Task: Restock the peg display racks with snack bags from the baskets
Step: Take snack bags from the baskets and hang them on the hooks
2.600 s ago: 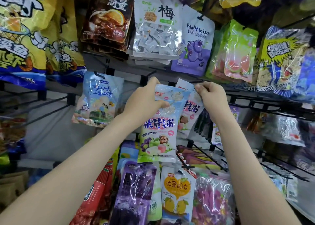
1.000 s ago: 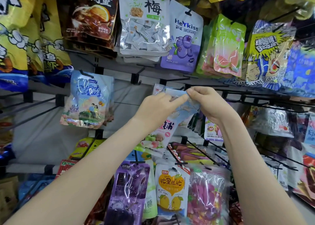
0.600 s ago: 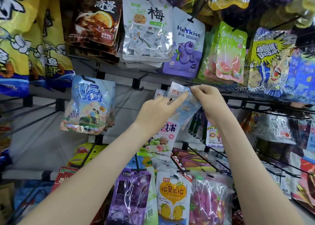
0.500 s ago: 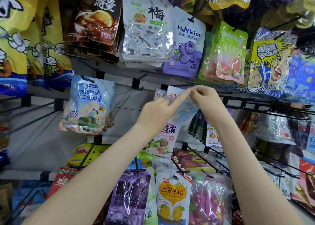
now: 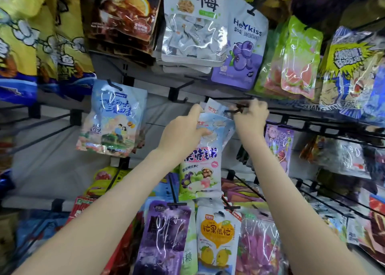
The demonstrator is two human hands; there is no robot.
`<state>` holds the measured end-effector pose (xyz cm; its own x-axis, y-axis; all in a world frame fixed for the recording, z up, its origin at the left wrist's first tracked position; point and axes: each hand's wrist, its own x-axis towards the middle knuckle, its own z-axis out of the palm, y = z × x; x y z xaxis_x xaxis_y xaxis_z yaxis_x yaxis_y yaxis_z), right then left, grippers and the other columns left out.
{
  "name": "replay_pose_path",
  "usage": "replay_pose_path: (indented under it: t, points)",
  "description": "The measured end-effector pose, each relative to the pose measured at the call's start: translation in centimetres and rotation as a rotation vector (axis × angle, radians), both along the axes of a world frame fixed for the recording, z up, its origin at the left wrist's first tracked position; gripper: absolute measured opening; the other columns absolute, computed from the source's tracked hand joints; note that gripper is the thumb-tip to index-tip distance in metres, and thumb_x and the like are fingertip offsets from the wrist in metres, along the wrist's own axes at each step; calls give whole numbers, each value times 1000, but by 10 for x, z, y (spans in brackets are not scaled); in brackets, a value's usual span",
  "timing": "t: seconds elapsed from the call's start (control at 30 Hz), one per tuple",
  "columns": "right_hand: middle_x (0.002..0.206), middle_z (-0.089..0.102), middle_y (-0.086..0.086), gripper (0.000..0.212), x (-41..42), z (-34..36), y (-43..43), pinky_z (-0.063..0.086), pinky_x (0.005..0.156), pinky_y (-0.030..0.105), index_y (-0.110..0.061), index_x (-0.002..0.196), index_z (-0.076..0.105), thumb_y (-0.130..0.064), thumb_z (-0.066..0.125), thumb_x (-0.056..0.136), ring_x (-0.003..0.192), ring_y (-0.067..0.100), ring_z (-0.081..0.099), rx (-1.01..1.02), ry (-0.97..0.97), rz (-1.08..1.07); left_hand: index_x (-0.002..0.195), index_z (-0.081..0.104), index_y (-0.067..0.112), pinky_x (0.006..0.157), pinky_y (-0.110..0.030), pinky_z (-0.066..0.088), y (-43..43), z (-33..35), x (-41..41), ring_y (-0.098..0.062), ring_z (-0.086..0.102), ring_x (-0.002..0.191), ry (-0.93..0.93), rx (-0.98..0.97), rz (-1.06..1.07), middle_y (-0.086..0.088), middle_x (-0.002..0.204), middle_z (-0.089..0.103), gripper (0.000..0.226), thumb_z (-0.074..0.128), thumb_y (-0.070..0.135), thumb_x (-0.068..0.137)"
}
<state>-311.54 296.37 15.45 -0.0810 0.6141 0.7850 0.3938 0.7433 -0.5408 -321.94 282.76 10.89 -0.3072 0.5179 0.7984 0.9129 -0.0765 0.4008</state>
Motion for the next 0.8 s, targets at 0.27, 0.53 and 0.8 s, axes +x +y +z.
replay_pose_path:
  t: [0.27, 0.53, 0.8]
  points:
    - [82, 56, 1, 26, 37, -35, -69, 48, 69, 29, -19, 104, 46, -30, 64, 89, 69, 11, 56, -193, 177, 532, 94, 43, 17, 57, -42, 49, -19, 3, 5, -29, 62, 63, -205, 85, -152, -11, 76, 67, 34, 70, 35, 84]
    - [93, 50, -6, 45, 37, -42, -78, 46, 72, 26, -22, 105, 46, -34, 78, 77, 81, 7, 51, -267, 54, 410, 94, 46, 21, 59, -36, 48, -18, 6, 18, -21, 61, 65, -402, 140, -264, -3, 84, 67, 29, 72, 27, 83]
    - [86, 73, -2, 19, 43, -33, -79, 54, 74, 29, -17, 95, 63, -3, 69, 83, 81, 14, 70, -338, 91, 705, 81, 44, 25, 47, -22, 38, -15, 7, 25, -5, 52, 50, -439, 151, -323, 7, 66, 58, 22, 63, 28, 90]
